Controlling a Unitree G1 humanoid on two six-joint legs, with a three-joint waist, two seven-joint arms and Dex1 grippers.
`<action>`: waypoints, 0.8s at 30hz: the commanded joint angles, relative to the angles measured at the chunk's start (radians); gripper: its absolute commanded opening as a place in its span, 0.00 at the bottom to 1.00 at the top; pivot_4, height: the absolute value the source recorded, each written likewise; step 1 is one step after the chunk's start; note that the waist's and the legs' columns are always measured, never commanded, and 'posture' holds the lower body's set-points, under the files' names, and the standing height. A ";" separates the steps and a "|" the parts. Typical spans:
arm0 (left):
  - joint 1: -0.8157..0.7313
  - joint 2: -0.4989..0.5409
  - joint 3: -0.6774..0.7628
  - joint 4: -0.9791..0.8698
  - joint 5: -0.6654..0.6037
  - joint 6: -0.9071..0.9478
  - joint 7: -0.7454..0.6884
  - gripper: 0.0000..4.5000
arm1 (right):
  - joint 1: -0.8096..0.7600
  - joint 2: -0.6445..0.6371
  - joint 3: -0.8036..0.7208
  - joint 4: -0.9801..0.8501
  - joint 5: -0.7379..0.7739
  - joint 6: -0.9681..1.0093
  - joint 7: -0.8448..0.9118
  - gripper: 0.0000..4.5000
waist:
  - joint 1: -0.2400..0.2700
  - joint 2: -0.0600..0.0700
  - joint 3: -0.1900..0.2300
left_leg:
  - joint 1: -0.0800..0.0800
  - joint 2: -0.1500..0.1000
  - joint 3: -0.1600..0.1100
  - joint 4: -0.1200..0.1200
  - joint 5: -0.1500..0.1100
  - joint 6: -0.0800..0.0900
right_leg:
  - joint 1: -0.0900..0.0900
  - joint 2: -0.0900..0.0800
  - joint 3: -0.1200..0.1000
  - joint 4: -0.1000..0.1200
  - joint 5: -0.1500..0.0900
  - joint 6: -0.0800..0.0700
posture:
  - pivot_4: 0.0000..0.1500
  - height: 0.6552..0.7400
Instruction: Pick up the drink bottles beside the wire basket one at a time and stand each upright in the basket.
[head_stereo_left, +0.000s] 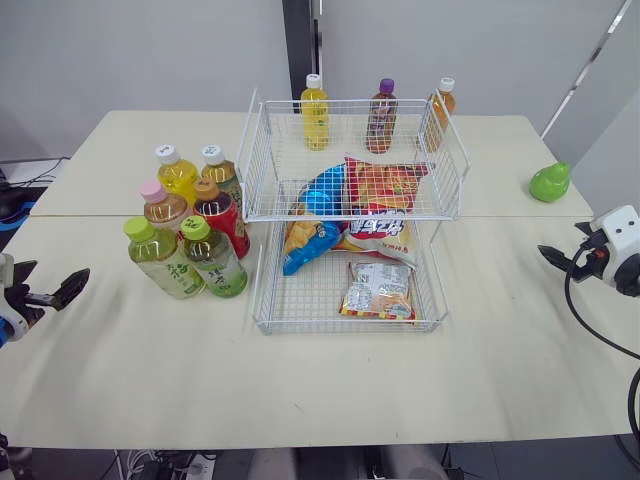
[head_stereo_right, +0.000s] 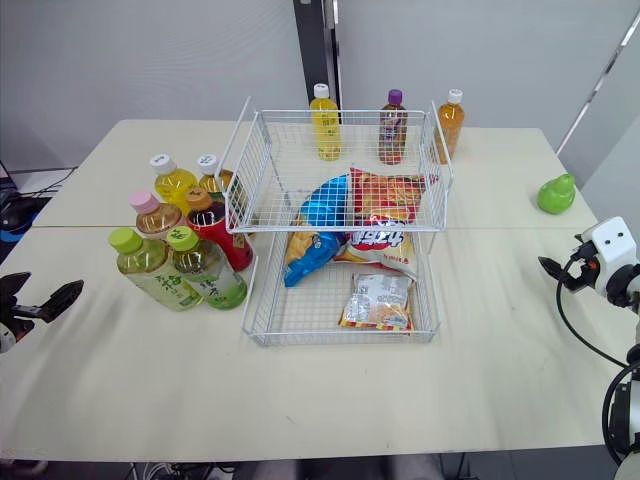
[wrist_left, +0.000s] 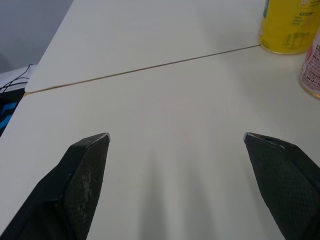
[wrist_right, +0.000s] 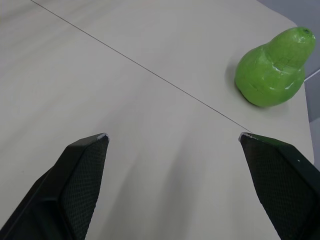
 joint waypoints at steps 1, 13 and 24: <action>-0.011 0.010 0.010 -0.007 0.009 -0.027 0.032 0.99 | -0.007 -0.027 -0.041 -0.008 0.032 0.002 -0.008 1.00 | 0.000 0.000 0.000 | 0.000 0.000 0.000 0.000 0.000 0.000 | 0.000 0.000 0.000 0.000 0.000 0.000 | 1.00 1.00; -0.049 0.015 0.001 0.007 0.029 -0.043 0.043 0.99 | 0.009 -0.028 -0.045 -0.030 0.034 0.001 -0.022 1.00 | -0.001 0.000 0.000 | 0.000 0.000 0.000 0.000 0.000 0.000 | 0.000 0.000 0.000 0.000 0.000 0.000 | 1.00 1.00; -0.088 0.013 -0.019 0.027 0.038 -0.048 0.040 0.99 | 0.035 -0.016 -0.080 -0.054 0.064 -0.022 -0.066 1.00 | 0.000 0.000 0.000 | 0.000 0.000 0.000 0.000 0.000 0.000 | 0.000 0.000 0.000 0.000 0.000 0.000 | 1.00 1.00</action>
